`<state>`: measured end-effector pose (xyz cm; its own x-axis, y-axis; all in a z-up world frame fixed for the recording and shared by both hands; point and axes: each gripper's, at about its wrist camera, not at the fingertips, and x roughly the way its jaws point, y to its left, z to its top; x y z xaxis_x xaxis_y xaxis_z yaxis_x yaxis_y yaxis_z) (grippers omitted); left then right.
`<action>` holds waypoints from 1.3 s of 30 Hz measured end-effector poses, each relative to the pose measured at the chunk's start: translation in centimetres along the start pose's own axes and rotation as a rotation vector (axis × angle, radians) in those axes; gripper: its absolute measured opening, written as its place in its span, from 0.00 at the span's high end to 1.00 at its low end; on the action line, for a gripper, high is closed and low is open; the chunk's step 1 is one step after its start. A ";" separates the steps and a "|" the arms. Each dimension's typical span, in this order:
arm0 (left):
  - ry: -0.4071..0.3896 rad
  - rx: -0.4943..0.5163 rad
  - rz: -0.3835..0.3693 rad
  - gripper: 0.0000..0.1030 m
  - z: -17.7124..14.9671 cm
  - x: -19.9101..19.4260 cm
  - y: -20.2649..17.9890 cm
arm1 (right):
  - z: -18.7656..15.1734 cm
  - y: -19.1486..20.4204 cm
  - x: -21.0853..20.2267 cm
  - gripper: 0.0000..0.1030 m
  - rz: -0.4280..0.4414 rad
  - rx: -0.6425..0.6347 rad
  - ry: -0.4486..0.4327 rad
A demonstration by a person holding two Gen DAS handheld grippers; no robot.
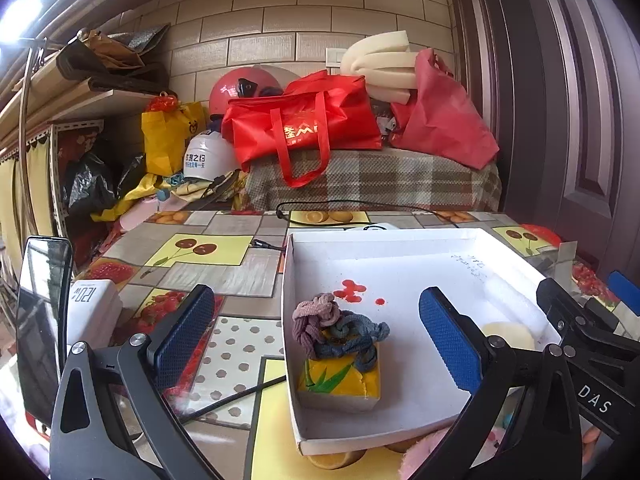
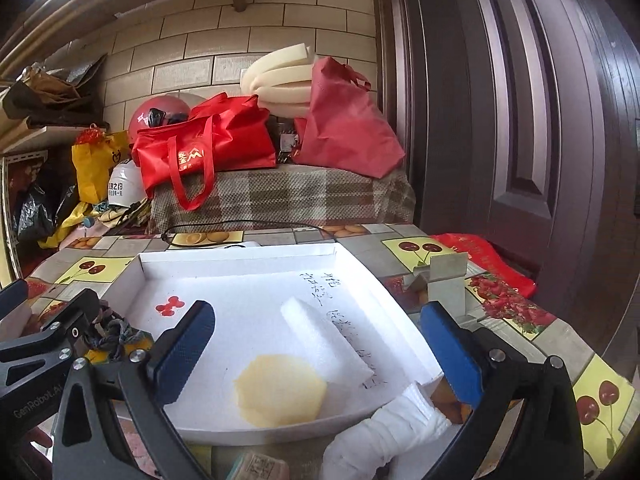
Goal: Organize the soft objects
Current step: 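Withdraw both tools from the box toward the remaining items, then grasp the pink plush ball with the left tool while the right grasps the green scouring sponge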
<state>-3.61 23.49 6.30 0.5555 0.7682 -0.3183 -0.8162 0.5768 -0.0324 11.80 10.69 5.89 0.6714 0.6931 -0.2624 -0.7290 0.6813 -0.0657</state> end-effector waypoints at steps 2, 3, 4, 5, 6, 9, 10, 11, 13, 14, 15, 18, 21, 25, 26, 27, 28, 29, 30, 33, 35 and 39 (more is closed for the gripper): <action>0.001 0.002 -0.001 0.00 -0.2 -0.4 0.1 | -0.2 0.0 -0.5 0.00 0.001 0.001 0.000; 0.001 0.001 -0.002 0.00 -0.2 -0.6 0.2 | -0.3 0.0 -0.8 0.00 0.002 0.001 0.000; 0.001 -0.001 -0.004 0.00 -0.3 -0.9 0.3 | -0.4 0.0 -1.2 0.00 0.003 0.000 0.001; 0.000 -0.004 -0.006 0.00 -0.4 -1.1 0.4 | -0.5 0.1 -1.5 0.00 0.004 -0.002 0.003; 0.001 -0.006 -0.007 0.00 -0.5 -1.3 0.5 | -0.6 0.1 -1.7 0.00 0.005 -0.003 0.004; 0.004 -0.008 -0.011 0.00 -0.7 -2.0 0.7 | -0.9 0.0 -2.6 0.00 0.007 -0.002 0.004; 0.005 -0.006 -0.013 0.00 -0.8 -2.2 0.7 | -1.0 0.0 -2.9 0.00 0.006 0.001 0.004; 0.006 -0.003 -0.014 0.00 -0.9 -2.4 0.7 | -1.1 0.0 -3.1 0.00 0.005 0.003 0.006; 0.008 0.005 -0.018 0.00 -1.0 -2.8 0.7 | -1.2 -0.2 -3.6 0.00 0.006 0.007 0.008; 0.008 0.010 -0.019 0.00 -1.1 -3.0 0.7 | -1.3 -0.2 -3.9 0.00 0.007 0.008 0.007; 0.006 0.015 -0.020 0.00 -1.2 -3.3 0.7 | -1.4 -0.2 -4.2 0.00 0.009 0.007 0.008; -0.001 0.020 -0.019 0.00 -1.5 -4.0 0.7 | -1.6 -0.3 -5.0 0.00 0.012 0.009 0.003; 0.006 0.011 -0.023 0.00 -1.6 -4.5 1.1 | -1.9 -0.4 -5.6 0.00 0.014 0.010 0.005; 0.030 0.005 -0.034 0.00 -1.9 -4.9 1.4 | -2.2 -0.4 -6.7 0.00 0.022 -0.002 0.005; 0.039 0.011 -0.039 0.00 -2.0 -4.9 1.3 | -2.4 -0.4 -7.0 0.00 0.026 -0.006 0.007; 0.045 0.019 -0.045 0.00 -2.1 -5.0 1.2 | -2.5 -0.4 -7.4 0.00 0.036 -0.012 0.012; 0.049 0.029 -0.052 0.00 -2.2 -5.2 1.1 | -2.7 -0.4 -7.8 0.00 0.048 -0.022 0.015; 0.051 0.042 -0.061 0.00 -2.3 -5.4 0.9 | -2.9 -0.4 -8.3 0.00 0.058 -0.033 0.018; 0.052 0.055 -0.073 0.00 -2.4 -5.6 0.7 | -3.1 -0.4 -8.8 0.00 0.068 -0.048 0.021; 0.072 0.094 -0.106 0.00 -2.6 -5.9 0.0 | -3.8 -0.9 -10.8 0.00 0.095 -0.094 0.019; 0.112 0.121 -0.152 0.00 -2.9 -5.8 -0.5 | -4.3 -1.9 -12.1 0.00 0.119 -0.116 0.027; 0.193 0.181 -0.246 0.00 -3.3 -5.3 -1.8 | -4.9 -6.2 -13.8 0.00 0.144 -0.090 0.101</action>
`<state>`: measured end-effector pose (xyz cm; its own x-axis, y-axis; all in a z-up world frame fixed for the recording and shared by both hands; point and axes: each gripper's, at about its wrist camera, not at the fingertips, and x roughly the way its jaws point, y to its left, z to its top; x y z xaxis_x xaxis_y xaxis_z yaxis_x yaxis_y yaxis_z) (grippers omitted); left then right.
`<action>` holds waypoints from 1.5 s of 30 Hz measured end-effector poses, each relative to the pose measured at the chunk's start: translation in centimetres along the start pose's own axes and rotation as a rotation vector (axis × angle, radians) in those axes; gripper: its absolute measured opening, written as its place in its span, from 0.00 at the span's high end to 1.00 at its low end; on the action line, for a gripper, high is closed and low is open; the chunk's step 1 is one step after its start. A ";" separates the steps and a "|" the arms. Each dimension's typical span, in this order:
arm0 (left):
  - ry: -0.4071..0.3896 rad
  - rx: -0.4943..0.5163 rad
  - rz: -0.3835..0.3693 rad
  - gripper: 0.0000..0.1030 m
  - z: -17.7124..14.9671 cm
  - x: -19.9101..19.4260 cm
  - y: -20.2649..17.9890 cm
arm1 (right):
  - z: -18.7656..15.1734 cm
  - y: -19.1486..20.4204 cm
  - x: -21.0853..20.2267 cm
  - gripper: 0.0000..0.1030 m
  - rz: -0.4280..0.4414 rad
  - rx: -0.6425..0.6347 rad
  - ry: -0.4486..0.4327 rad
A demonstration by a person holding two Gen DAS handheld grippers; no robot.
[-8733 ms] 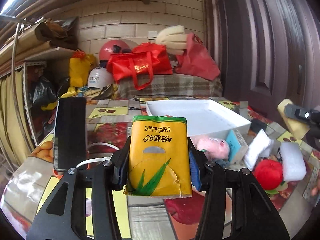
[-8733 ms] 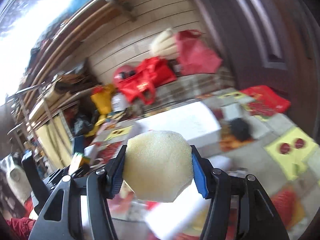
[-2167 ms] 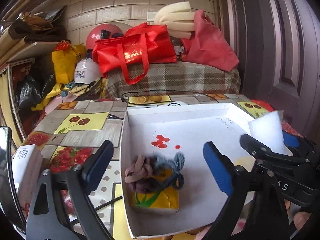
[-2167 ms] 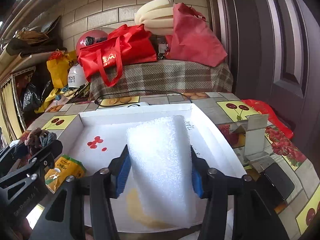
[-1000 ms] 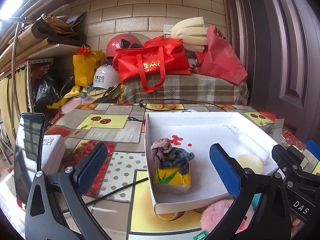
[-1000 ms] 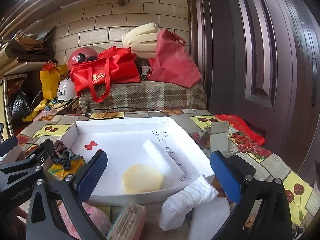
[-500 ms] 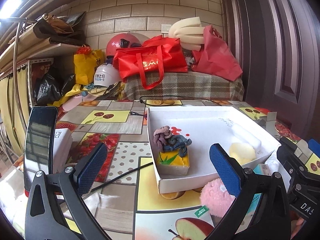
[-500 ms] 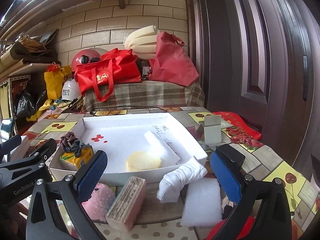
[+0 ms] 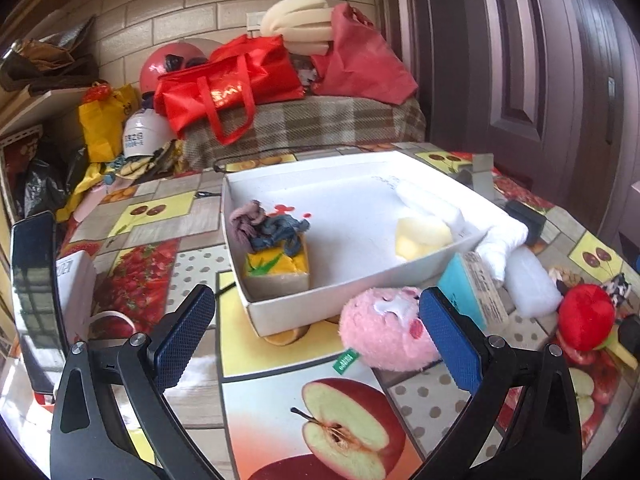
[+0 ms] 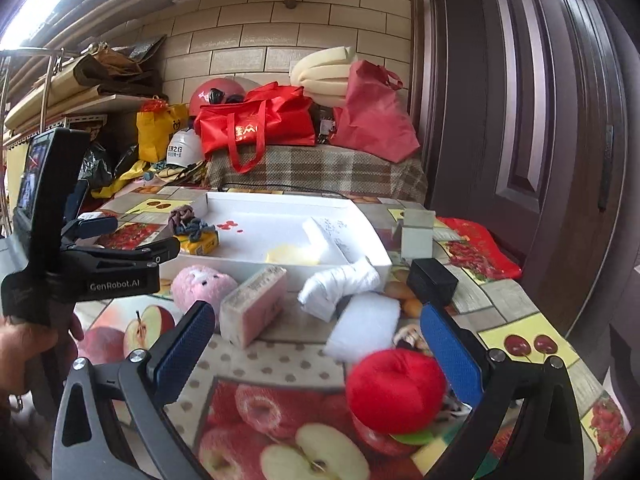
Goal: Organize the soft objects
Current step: 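Grasp the pink plush ball with the left tool while the right grasps the green scouring sponge, then lower the pink plush ball into the box with the left tool while the right carries the scouring sponge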
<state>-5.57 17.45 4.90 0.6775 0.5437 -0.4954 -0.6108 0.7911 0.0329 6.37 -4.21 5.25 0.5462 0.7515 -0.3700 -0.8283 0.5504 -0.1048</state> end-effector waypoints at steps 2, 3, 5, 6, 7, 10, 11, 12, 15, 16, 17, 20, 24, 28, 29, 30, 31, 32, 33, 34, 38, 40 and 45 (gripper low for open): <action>0.042 0.040 -0.040 0.00 0.0 0.6 -1.0 | -0.6 -2.5 -0.2 0.00 0.003 0.028 0.063; 0.065 0.064 -0.054 0.00 -0.1 0.9 -1.5 | -0.9 -4.1 -0.2 0.00 0.027 0.064 0.109; 0.100 0.109 -0.054 0.00 -0.2 1.4 -2.6 | -1.4 -6.3 -0.8 0.00 0.032 0.106 0.144; 0.119 0.132 -0.049 0.00 -0.3 1.8 -3.2 | -1.8 -7.1 -1.2 0.00 0.032 0.106 0.157; 0.141 0.151 -0.049 0.00 -0.4 2.2 -3.7 | -2.3 -7.6 -1.2 0.00 0.044 0.097 0.196; 0.234 0.185 -0.077 0.00 -0.8 3.9 -4.5 | -4.4 -8.2 -0.5 0.00 0.062 0.089 0.314; 0.262 0.185 -0.092 0.00 -0.9 4.4 -4.6 | -5.2 -8.4 0.0 0.01 0.078 0.104 0.364; 0.284 0.181 -0.106 0.00 -1.1 4.9 -4.5 | -5.4 -8.7 0.3 0.01 0.095 0.128 0.390; 0.338 0.153 -0.131 0.01 -1.4 6.0 -4.3 | -5.1 -9.0 0.6 0.01 0.118 0.147 0.395; 0.350 0.143 -0.135 0.02 -1.4 6.3 -4.2 | -5.1 -8.9 1.1 0.01 0.127 0.146 0.414; 0.358 0.131 -0.144 0.03 -1.4 6.5 -4.1 | -5.3 -8.9 1.4 0.01 0.140 0.149 0.431; 0.364 0.108 -0.153 0.07 -1.3 6.9 -4.0 | -5.2 -8.3 2.0 0.09 0.156 0.119 0.450; 0.330 0.133 -0.172 0.35 -0.9 6.1 -4.4 | -5.2 -7.4 1.8 0.58 0.143 0.043 0.445; 0.247 0.118 -0.173 0.39 -0.5 4.5 -3.8 | -5.7 -6.4 0.5 0.63 0.159 -0.018 0.423; 0.208 0.106 -0.168 0.39 -0.4 3.7 -3.5 | -5.6 -6.3 0.0 0.63 0.172 -0.017 0.401; 0.163 0.091 -0.159 0.39 -0.2 2.8 -3.2 | -5.5 -6.0 -0.8 0.63 0.187 -0.017 0.365; 0.114 0.076 -0.135 0.39 -0.1 1.9 -2.8 | -5.2 -5.8 -1.6 0.63 0.194 -0.019 0.320; 0.063 0.058 -0.101 0.39 -0.1 0.9 -2.5 | -4.7 -5.5 -2.2 0.63 0.197 -0.014 0.279; 0.013 0.040 -0.075 0.39 -0.1 0.0 -2.1 | -4.2 -5.3 -2.8 0.63 0.202 -0.001 0.235; -0.036 0.022 -0.046 0.39 -0.1 -0.9 -1.7 | -3.5 -5.2 -3.2 0.63 0.209 0.021 0.192; -0.134 -0.066 0.033 0.39 -0.9 -3.5 -0.6 | -1.3 -5.0 -3.3 0.61 0.155 0.115 0.055; -0.152 -0.080 0.048 0.39 -1.4 -4.5 -0.7 | -1.1 -4.9 -2.3 0.61 0.111 0.150 0.022; -0.176 -0.030 0.116 0.38 -1.7 -4.9 -2.0 | -0.4 -3.8 0.1 0.61 0.083 0.189 0.003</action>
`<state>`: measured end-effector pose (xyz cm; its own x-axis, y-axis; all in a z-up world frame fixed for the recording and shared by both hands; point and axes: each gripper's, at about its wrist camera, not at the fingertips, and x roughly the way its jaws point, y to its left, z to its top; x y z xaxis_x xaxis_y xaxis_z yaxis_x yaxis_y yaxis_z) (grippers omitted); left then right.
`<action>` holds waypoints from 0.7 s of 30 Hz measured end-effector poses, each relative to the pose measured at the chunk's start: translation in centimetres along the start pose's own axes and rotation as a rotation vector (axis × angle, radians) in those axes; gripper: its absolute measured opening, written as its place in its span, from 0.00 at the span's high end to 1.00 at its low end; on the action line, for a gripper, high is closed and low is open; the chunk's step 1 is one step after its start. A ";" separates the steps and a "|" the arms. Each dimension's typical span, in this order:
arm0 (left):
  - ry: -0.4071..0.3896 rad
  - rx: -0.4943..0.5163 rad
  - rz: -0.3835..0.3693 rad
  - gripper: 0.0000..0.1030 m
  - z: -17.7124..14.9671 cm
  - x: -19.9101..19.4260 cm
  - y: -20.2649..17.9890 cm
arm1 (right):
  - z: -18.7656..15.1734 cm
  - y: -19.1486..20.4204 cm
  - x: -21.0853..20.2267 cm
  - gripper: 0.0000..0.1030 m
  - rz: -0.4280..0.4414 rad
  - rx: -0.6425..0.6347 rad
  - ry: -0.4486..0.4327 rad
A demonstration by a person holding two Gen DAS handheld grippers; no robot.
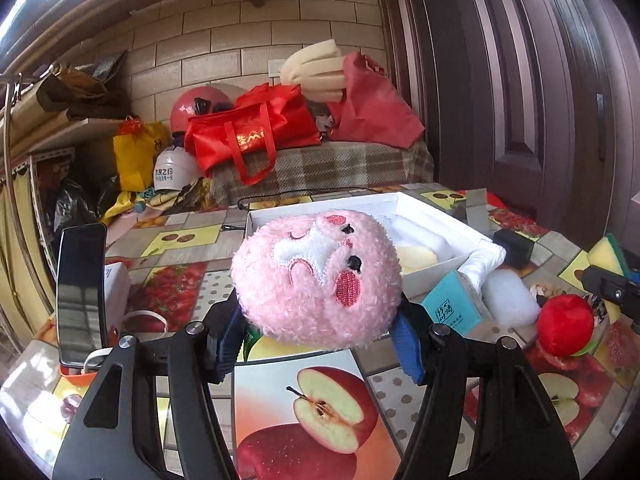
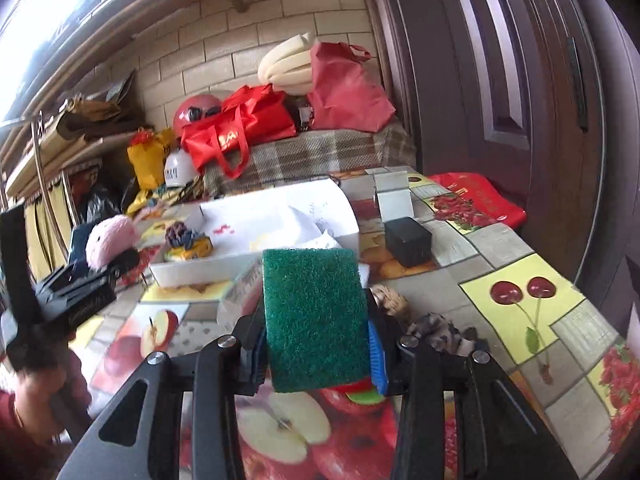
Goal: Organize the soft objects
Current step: 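Lower the pink plush ball into the box with the left tool while the right carries the scouring sponge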
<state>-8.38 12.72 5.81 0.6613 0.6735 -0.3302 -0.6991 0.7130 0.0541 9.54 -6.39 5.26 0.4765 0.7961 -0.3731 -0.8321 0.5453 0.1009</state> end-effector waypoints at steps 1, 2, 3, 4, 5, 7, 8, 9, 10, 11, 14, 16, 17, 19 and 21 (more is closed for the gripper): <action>0.015 -0.005 0.008 0.38 0.0 0.3 0.2 | 0.1 0.4 0.6 0.61 0.000 -0.008 0.000; 0.028 -0.019 0.010 0.38 0.0 0.6 0.5 | 0.1 0.8 1.0 0.61 0.001 -0.013 -0.001; 0.039 -0.036 0.012 0.38 0.0 0.9 0.8 | 0.1 1.2 1.6 0.61 0.001 -0.019 0.001; 0.047 -0.050 0.014 0.38 -0.1 0.9 1.1 | 0.3 1.7 2.2 0.61 0.001 -0.024 0.002; 0.056 -0.060 0.016 0.38 -0.1 1.2 1.2 | 0.3 2.1 2.4 0.61 0.002 -0.024 -0.001; 0.068 -0.067 0.021 0.38 -0.1 1.5 1.2 | 0.6 3.0 3.4 0.61 0.003 -0.040 -0.003; 0.067 -0.065 0.022 0.38 -0.1 1.7 1.2 | 0.7 3.3 3.7 0.61 0.002 -0.048 -0.003; 0.060 -0.062 0.023 0.38 0.0 1.7 1.0 | 0.8 3.7 4.2 0.61 0.000 -0.053 -0.004; 0.051 -0.059 0.024 0.38 0.1 1.7 0.9 | 1.0 4.0 4.6 0.61 -0.003 -0.054 -0.005; 0.045 -0.054 0.026 0.38 0.1 1.7 0.8 | 1.1 4.1 4.9 0.61 -0.007 -0.053 -0.005; 0.041 -0.049 0.028 0.38 0.3 2.0 0.6 | 1.5 4.3 6.0 0.60 -0.025 -0.039 -0.008; 0.046 -0.055 0.025 0.38 0.3 2.2 0.7 | 1.9 4.1 6.7 0.60 -0.040 -0.025 -0.011; 0.048 -0.059 0.024 0.38 0.3 2.3 0.8 | 2.1 3.9 7.1 0.60 -0.049 -0.013 -0.013; 0.051 -0.068 0.022 0.38 0.3 2.4 1.0 | 2.4 3.4 7.7 0.60 -0.066 0.012 -0.016; 0.053 -0.073 0.019 0.38 0.4 2.6 1.1 | 2.7 3.0 8.3 0.60 -0.083 0.036 -0.020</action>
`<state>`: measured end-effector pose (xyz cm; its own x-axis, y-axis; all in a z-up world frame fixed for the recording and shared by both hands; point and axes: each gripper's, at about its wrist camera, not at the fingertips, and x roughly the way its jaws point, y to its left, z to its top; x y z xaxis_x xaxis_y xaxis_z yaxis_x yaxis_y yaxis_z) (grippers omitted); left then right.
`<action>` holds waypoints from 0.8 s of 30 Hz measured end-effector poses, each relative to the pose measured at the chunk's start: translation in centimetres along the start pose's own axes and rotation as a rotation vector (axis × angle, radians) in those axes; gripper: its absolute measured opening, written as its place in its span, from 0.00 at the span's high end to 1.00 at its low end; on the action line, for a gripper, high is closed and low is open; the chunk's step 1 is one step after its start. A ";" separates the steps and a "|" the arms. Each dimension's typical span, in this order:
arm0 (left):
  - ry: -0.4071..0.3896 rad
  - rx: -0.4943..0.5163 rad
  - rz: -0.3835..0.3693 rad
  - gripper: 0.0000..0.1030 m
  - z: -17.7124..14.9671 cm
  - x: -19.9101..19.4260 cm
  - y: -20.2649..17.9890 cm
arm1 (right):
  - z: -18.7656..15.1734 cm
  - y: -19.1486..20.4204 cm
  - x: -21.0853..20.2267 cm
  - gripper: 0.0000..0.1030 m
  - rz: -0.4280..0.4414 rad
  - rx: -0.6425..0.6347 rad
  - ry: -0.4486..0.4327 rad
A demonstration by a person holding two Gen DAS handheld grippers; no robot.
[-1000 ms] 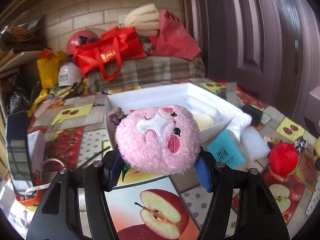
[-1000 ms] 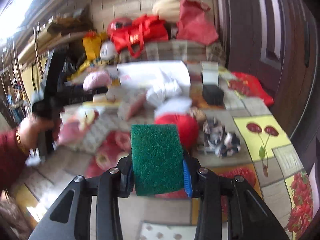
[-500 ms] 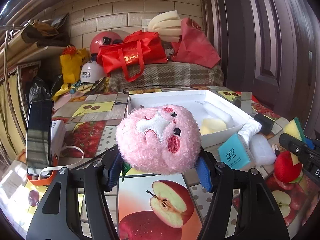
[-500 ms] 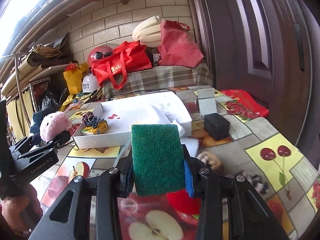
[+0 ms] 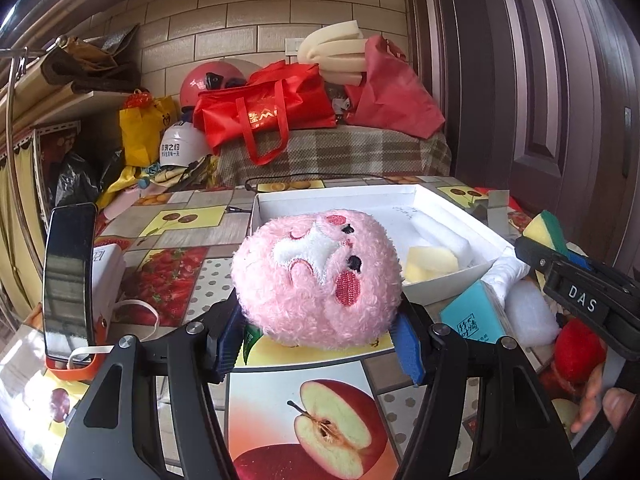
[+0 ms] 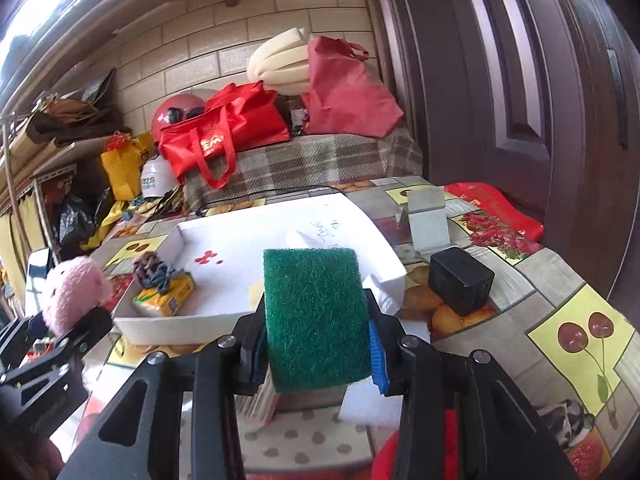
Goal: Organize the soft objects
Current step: 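Lower the pink plush ball into the box with the left tool while the right carries the scouring sponge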
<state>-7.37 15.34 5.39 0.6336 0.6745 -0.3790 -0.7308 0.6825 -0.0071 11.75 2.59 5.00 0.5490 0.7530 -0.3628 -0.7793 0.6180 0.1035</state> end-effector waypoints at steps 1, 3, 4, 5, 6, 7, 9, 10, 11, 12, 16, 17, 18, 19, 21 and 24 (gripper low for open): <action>0.000 -0.001 -0.002 0.38 0.1 0.1 0.0 | 0.1 -0.2 0.2 0.60 -0.009 0.013 -0.003; -0.002 -0.007 -0.004 0.38 0.1 0.2 0.1 | 0.3 -0.4 0.6 0.60 -0.024 0.026 -0.008; -0.003 -0.011 -0.003 0.38 0.2 0.3 0.2 | 0.5 -0.4 0.8 0.60 -0.033 0.028 -0.014; -0.002 -0.015 -0.001 0.38 0.3 0.5 0.3 | 0.6 -0.3 0.9 0.60 -0.041 0.025 -0.022; 0.001 -0.018 0.002 0.38 0.4 0.7 0.3 | 0.7 -0.1 1.0 0.60 -0.050 0.016 -0.032; 0.001 -0.021 0.006 0.38 0.5 1.0 0.3 | 0.8 0.1 1.1 0.60 -0.056 0.004 -0.041; 0.001 -0.027 0.014 0.38 0.7 1.4 0.4 | 0.9 0.6 1.4 0.60 -0.065 -0.020 -0.054; 0.000 -0.029 0.018 0.38 0.8 1.6 0.4 | 1.0 0.9 1.4 0.60 -0.071 -0.034 -0.061; -0.001 -0.031 0.023 0.38 0.9 1.8 0.5 | 1.1 1.1 1.5 0.60 -0.074 -0.044 -0.066; -0.003 -0.033 0.027 0.38 1.0 2.0 0.5 | 1.1 1.3 1.7 0.60 -0.078 -0.055 -0.072; -0.009 -0.042 0.032 0.38 1.1 2.3 0.6 | 1.3 1.7 1.9 0.60 -0.091 -0.070 -0.087; -0.011 -0.044 0.031 0.38 1.1 2.2 0.7 | 1.3 1.6 1.9 0.60 -0.092 -0.069 -0.090; -0.014 -0.045 0.030 0.38 1.1 2.2 0.7 | 1.3 1.6 1.7 0.60 -0.091 -0.069 -0.098; -0.017 -0.045 0.031 0.38 1.2 2.1 0.7 | 1.3 1.6 1.7 0.60 -0.091 -0.069 -0.101; -0.021 -0.042 0.031 0.38 1.2 2.1 0.6 | 1.3 1.7 1.8 0.59 -0.092 -0.074 -0.098; -0.029 -0.043 0.030 0.38 1.3 2.3 0.6 | 1.4 1.7 1.9 0.59 -0.084 -0.075 -0.095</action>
<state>-5.99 17.66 5.75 0.6179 0.7026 -0.3529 -0.7595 0.6495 -0.0364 11.93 5.40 5.75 0.6365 0.7197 -0.2773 -0.7479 0.6638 0.0062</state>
